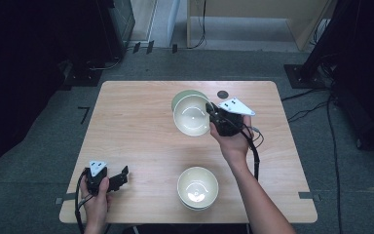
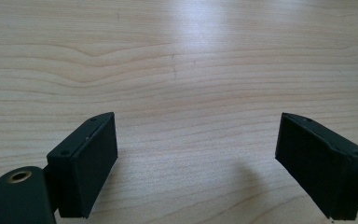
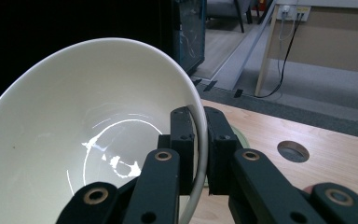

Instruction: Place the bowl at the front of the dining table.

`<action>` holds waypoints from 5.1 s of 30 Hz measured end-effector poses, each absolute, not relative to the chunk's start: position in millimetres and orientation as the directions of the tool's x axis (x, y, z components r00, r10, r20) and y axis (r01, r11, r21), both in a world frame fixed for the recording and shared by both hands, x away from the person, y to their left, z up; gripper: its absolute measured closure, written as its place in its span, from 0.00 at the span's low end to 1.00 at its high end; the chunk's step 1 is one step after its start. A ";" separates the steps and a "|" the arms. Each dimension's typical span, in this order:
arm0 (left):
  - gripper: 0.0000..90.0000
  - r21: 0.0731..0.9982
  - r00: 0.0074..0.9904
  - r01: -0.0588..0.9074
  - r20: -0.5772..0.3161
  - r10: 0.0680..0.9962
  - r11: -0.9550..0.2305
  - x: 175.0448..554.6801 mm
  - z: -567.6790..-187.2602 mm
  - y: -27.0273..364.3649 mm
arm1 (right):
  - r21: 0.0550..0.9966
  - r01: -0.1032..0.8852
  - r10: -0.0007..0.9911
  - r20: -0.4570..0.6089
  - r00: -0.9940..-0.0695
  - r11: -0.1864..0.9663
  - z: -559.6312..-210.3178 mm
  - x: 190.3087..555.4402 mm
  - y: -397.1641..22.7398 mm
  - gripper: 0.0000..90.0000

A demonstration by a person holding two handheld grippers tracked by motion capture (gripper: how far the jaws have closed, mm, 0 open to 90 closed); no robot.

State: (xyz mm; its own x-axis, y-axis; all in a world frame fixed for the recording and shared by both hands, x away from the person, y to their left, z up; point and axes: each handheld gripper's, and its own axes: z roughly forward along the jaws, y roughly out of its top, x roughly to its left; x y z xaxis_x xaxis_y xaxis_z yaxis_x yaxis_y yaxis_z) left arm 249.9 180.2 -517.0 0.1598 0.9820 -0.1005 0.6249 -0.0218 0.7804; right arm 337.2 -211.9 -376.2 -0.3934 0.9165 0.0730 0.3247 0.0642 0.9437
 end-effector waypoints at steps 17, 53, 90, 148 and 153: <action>0.14 0.770 0.167 0.636 -0.090 0.982 -0.038 251.1 -517.2 179.6 | 0.927 0.373 0.936 0.093 -0.339 0.043 -385.1 386.9 -210.0 0.94; 0.14 0.761 0.175 0.647 -0.101 0.979 -0.038 252.7 -517.7 179.8 | 0.737 0.671 0.954 0.251 -0.163 -0.079 -407.8 493.7 -201.5 0.94; 0.14 0.756 0.181 0.654 -0.122 0.976 -0.027 253.8 -517.9 180.8 | 0.406 0.888 0.943 0.323 0.082 -0.217 -451.7 559.3 -204.3 0.97; 0.14 0.753 0.178 0.657 -0.108 0.978 -0.036 254.5 -518.1 179.2 | 0.750 0.661 0.974 0.143 -0.174 0.008 -428.5 498.6 -220.0 0.45; 0.14 0.753 0.177 0.657 -0.105 0.979 -0.039 254.5 -518.1 178.8 | 0.758 0.651 0.970 0.130 -0.207 0.037 -428.4 486.6 -219.2 0.43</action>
State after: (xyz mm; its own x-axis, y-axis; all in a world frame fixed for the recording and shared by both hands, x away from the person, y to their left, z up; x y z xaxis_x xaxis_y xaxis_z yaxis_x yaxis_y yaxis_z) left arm 254.5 178.8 -518.1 0.1773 0.9786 -0.1046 0.6574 -0.0387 0.7526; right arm 486.6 -219.2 -428.4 -0.2066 0.9697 0.1304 0.6510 0.0367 0.7582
